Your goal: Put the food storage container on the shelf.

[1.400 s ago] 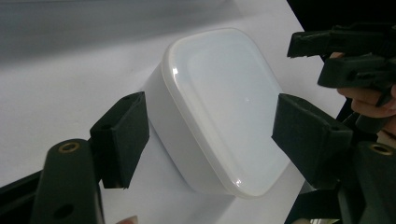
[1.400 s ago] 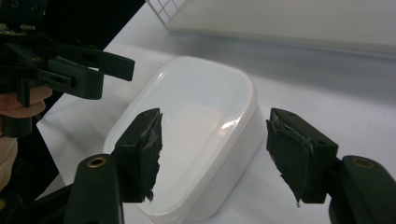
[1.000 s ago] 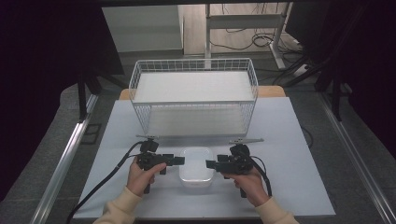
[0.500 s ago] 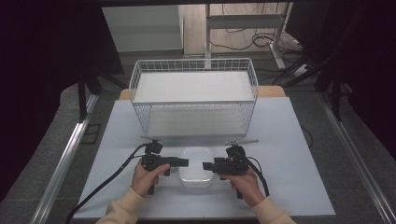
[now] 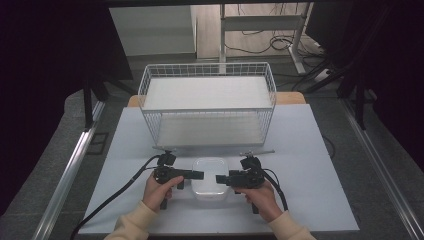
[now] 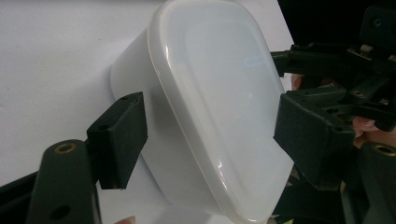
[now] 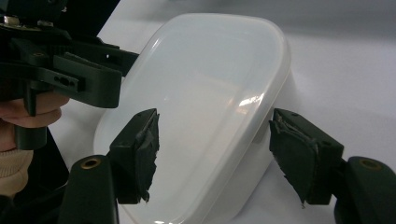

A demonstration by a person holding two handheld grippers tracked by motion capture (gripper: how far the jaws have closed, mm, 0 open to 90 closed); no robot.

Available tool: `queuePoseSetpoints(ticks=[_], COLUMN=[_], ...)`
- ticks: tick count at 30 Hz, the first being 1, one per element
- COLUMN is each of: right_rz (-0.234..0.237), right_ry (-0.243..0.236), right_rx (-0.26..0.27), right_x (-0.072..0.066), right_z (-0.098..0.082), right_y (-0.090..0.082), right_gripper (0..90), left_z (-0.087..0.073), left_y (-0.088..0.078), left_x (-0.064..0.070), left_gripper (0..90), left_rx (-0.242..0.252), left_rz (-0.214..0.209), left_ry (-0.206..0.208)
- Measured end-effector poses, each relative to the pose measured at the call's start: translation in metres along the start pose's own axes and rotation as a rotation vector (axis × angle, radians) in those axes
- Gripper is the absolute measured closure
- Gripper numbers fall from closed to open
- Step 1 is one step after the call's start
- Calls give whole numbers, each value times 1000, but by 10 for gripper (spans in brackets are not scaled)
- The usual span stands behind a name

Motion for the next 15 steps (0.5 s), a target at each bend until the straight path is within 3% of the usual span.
queuePoseSetpoints(ticks=[10,15], right_rz=[-5,-12], right_ry=[1,4], right_rx=[1,10], right_x=[1,3], right_z=[0,0], right_y=[0,-2], right_gripper=[347,420], left_z=[0,-1], left_y=[2,1], left_x=[-1,-1], left_gripper=[262,296], left_rx=[-7,1], left_rz=[-6,11], left_ry=[-9,-3])
Point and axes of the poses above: each handheld gripper's, and its own axes: y roughly forward along the jaws, z roughly out of its top, x roughly to its right, the point moved 7 cm from there along y, roughly forward along the jaws, and after that the axes turned 15 degrees about -y, right-handed, at the moved point
